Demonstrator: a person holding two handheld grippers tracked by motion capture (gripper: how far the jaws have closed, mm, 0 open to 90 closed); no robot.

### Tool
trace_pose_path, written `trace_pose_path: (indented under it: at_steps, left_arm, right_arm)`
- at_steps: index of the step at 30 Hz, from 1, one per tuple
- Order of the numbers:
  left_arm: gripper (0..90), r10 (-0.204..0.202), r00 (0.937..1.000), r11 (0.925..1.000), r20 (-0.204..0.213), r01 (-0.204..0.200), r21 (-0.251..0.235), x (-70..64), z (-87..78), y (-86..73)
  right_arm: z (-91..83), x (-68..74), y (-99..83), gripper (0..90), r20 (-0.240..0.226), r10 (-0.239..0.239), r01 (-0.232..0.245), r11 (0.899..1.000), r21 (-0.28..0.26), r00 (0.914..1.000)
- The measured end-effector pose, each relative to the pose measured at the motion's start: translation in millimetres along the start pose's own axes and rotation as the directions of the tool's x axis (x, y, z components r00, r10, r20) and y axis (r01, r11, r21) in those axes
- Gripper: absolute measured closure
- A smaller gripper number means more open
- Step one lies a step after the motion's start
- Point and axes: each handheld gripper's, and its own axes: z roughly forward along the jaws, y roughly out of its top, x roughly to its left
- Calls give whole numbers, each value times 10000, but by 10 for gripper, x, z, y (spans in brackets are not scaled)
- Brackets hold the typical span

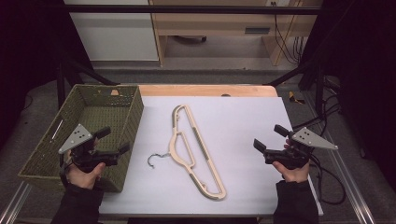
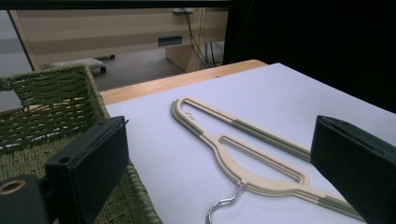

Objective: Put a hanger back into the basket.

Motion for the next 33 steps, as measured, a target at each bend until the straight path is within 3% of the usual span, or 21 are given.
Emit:
trace_pose_path:
  at_steps: [2, 6, 12, 19, 28, 29, 33]
  left_arm:
    - [43, -69, 10000, 10000, -33, 69, -22, -8, 4, 14]
    - [44, 192, 9998, 9997, 21, -193, 129, -46, 21, 53]
    - [44, 459, 9982, 9983, 375, -472, 348, -113, 113, 126]
    - [56, 895, 9922, 9929, 872, -958, 702, -297, 305, 205]
    - [79, 1284, 9834, 9719, 1279, -1504, 1808, -506, 659, 69]
    - [87, 1300, 9814, 9648, 1414, -1580, 2100, -548, 747, 19]
    - [105, 1264, 9814, 9562, 1444, -1593, 2455, -591, 863, -53]
  right_arm:
    - [0, -1, 1, 29, 8, 9, -9, 10000, -1, 10000]
    - [2, 11, 8, 33, -40, -31, 32, 9999, 141, 10000]
    - [28, 62, 35, 38, -205, -183, 187, 9997, 185, 9996]
    - [57, 131, 51, 39, -452, -318, 332, 9989, 321, 9985]
    - [103, 179, 48, 41, -715, -312, 341, 9987, 384, 9970]
    - [107, 182, 43, 42, -733, -338, 372, 9983, 454, 9967]
    - [120, 183, 35, 43, -824, -417, 455, 9980, 447, 9957]
